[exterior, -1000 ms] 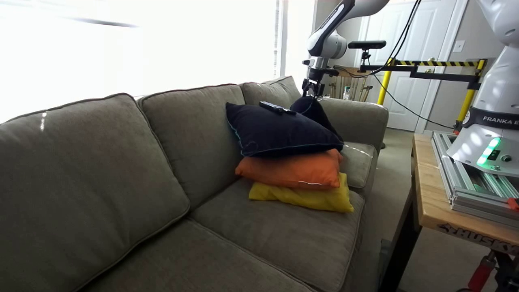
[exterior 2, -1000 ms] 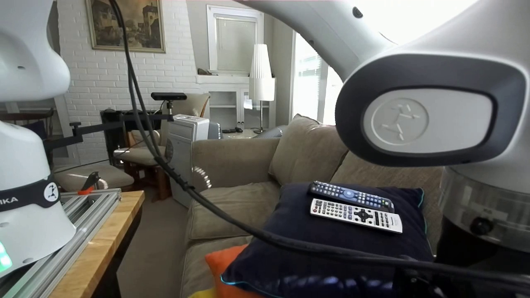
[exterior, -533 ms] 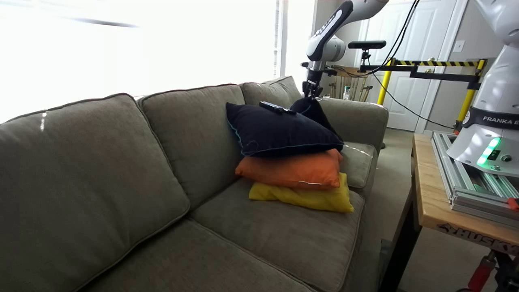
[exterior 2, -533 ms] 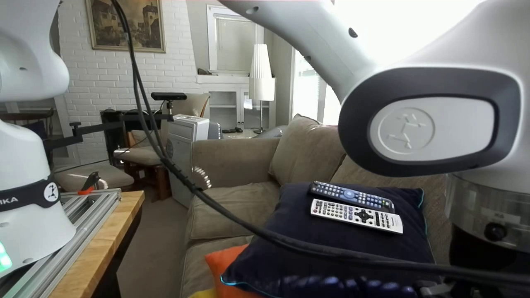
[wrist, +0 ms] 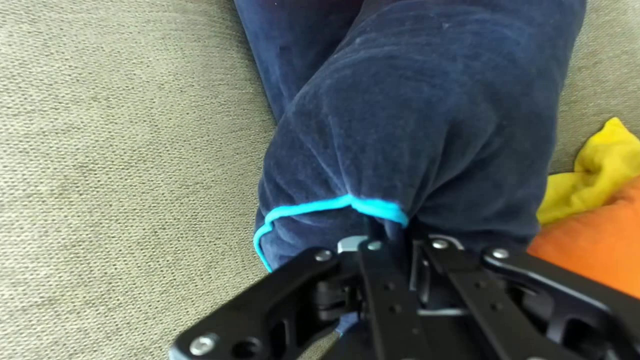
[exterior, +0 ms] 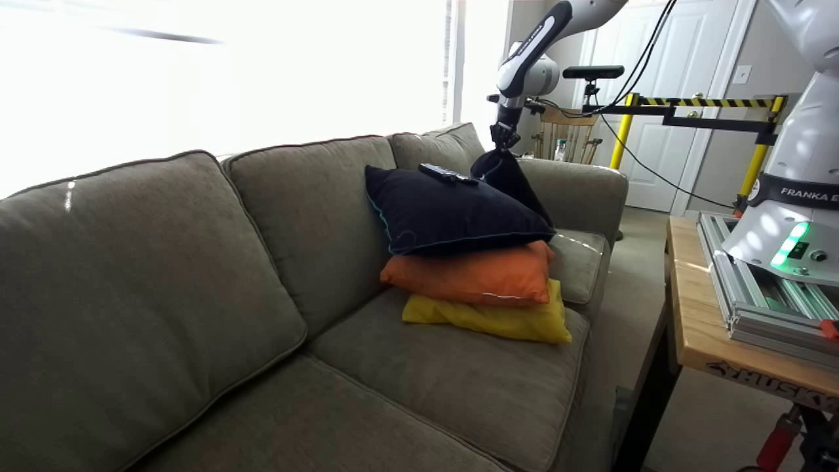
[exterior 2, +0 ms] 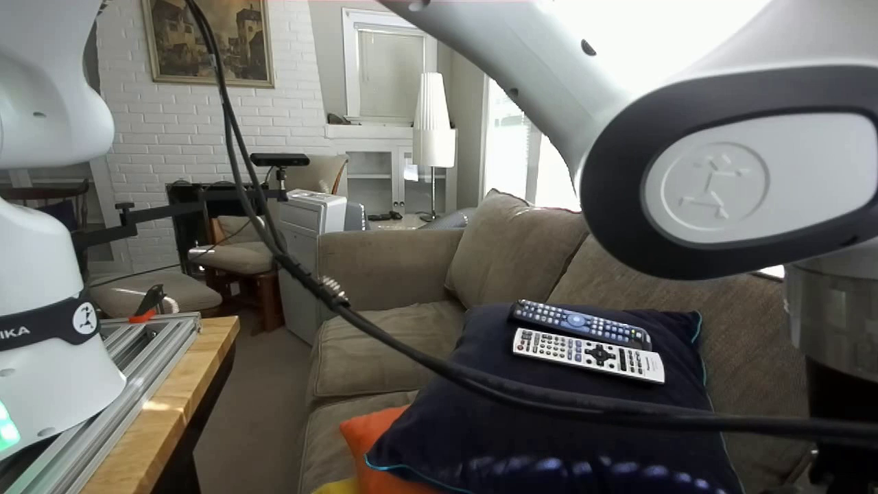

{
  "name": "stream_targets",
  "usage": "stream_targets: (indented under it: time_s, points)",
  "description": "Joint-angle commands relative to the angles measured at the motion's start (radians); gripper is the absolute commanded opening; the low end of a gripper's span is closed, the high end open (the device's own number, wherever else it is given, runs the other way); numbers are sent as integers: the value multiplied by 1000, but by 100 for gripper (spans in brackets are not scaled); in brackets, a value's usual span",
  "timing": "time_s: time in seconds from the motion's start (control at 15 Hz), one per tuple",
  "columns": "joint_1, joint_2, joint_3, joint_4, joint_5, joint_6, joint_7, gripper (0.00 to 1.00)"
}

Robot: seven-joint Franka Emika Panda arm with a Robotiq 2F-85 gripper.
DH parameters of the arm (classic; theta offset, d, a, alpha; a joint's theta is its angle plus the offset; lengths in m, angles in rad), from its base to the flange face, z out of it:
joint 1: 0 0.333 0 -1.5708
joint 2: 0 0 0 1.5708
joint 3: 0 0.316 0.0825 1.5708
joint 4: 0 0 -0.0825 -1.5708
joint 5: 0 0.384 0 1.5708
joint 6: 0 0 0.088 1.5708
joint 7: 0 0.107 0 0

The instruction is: Place the topmost pillow on the right side of the sofa.

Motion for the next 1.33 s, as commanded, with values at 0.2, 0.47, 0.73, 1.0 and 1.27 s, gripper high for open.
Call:
stream_targets:
  time_s: [0.2, 0.47, 0.73, 1.0, 1.27]
  points:
    - [-26, -4, -12, 53, -43, 20, 28, 3]
    - [-46, -15, -12, 72, -41, 11, 18, 3]
    - [-57, -24, -23, 94, -45, 19, 21, 3]
    - [-58, -21, -49, 125, -55, 32, 40, 3]
    - [-50, 22, -84, 187, -76, 34, 88, 3]
